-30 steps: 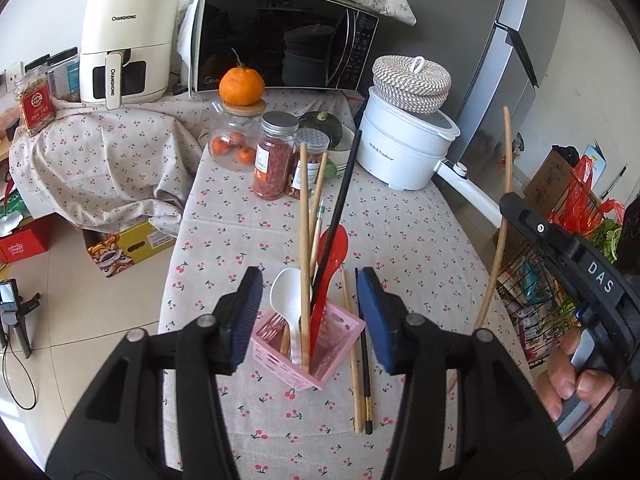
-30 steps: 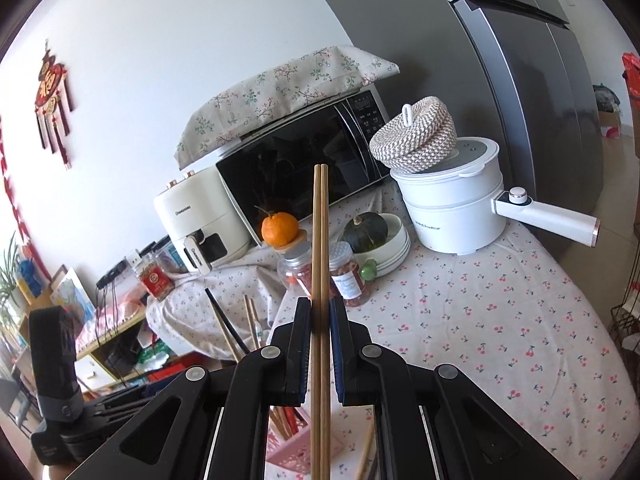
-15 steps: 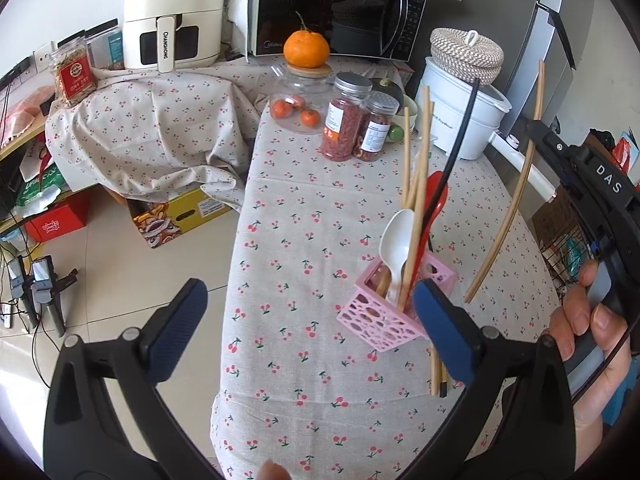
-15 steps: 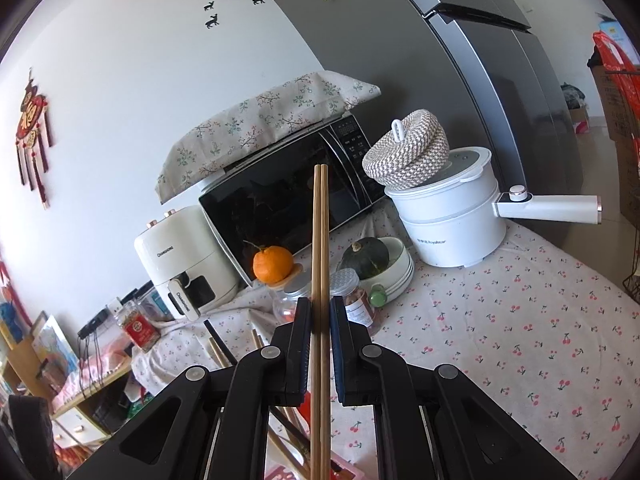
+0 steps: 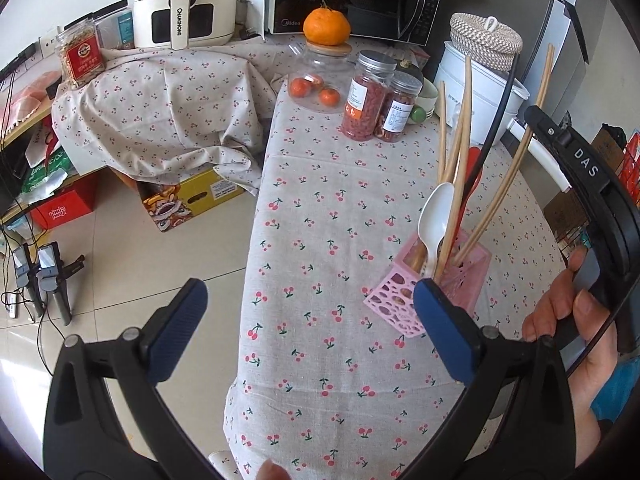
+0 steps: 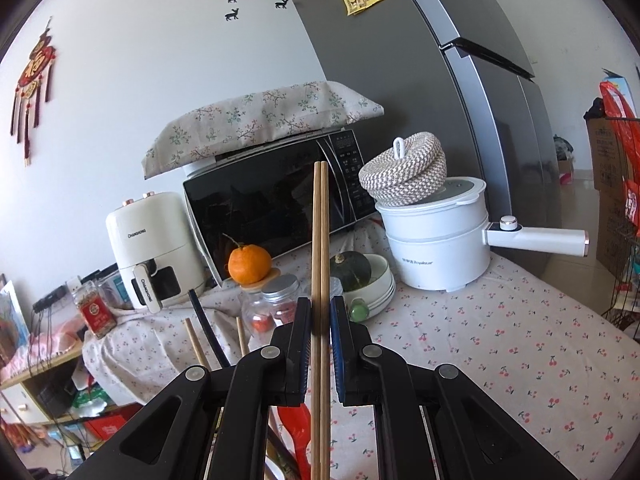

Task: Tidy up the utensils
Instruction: 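Lower the wooden chopstick pair into the pink basket and open the right tool, then move the right tool to the last loose wooden chopstick and close on it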

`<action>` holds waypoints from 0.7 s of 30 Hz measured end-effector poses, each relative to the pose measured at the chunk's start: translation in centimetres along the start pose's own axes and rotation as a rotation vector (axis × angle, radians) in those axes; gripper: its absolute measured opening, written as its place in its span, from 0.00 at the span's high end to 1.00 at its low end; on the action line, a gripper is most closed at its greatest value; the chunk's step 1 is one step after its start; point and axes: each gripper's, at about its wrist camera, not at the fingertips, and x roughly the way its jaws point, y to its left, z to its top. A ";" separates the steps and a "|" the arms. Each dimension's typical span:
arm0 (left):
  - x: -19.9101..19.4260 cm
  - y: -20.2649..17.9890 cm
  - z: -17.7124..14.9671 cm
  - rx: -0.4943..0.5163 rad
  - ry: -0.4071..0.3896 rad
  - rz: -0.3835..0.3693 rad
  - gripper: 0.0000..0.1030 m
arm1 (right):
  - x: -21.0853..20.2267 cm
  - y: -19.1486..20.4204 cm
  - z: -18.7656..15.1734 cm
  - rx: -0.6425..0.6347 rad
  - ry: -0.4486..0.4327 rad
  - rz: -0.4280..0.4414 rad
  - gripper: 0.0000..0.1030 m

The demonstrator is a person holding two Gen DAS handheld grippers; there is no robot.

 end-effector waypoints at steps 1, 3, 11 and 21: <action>0.0 -0.1 0.0 0.005 -0.008 0.011 0.01 | 0.1 -0.1 -0.3 0.009 0.020 0.000 0.90; -0.1 -0.3 0.0 0.018 -0.016 0.018 0.01 | -0.3 -0.3 -0.7 0.038 0.063 0.022 0.88; -0.2 -1.0 -0.3 0.040 -0.022 0.023 0.01 | -3.6 -2.2 1.1 0.032 0.121 0.105 0.51; 0.7 -2.4 -1.2 0.063 0.040 -0.016 0.01 | -2.1 -8.3 1.1 0.031 0.364 0.029 0.24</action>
